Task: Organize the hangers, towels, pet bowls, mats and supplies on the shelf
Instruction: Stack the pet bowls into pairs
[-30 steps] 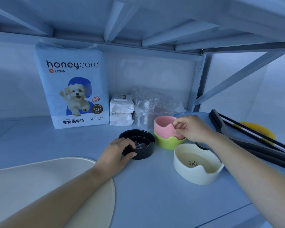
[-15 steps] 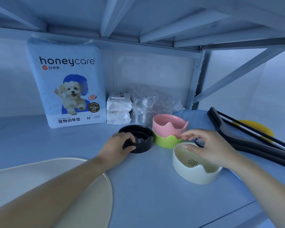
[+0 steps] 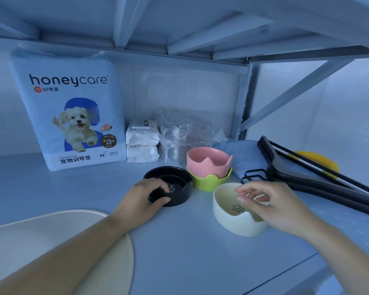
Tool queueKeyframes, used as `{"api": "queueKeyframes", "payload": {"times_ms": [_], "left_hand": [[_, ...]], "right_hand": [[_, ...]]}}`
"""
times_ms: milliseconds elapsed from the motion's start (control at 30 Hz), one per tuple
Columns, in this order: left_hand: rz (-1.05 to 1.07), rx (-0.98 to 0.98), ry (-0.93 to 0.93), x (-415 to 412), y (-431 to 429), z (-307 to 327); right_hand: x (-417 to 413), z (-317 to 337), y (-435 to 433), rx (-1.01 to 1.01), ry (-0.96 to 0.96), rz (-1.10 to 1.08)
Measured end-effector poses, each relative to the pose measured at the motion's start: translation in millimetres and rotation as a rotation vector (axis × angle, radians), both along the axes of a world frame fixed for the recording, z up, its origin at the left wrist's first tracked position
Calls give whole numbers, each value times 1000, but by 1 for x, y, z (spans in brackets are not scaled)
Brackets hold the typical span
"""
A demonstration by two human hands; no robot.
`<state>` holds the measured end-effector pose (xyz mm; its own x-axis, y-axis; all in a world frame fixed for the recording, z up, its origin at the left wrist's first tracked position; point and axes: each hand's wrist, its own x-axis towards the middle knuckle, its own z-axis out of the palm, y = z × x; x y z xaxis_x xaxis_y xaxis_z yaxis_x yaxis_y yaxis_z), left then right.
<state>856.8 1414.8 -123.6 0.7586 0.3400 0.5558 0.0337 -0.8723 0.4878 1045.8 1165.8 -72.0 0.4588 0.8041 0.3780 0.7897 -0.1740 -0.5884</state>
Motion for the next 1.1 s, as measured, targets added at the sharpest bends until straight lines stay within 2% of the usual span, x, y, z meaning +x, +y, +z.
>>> {"api": "queueKeyframes", "payload": {"times_ms": [267, 567, 867, 1100], "left_hand": [[89, 62, 15, 0, -3, -3], [139, 96, 33, -1, 0, -2], [146, 76, 41, -1, -2, -1], [137, 67, 40, -2, -4, 0]], "right_hand": [[6, -2, -17, 138, 35, -111], [-2, -8, -23, 147, 61, -135], [-24, -15, -27, -13, -90, -25], [-27, -14, -28, -30, -79, -12]]}}
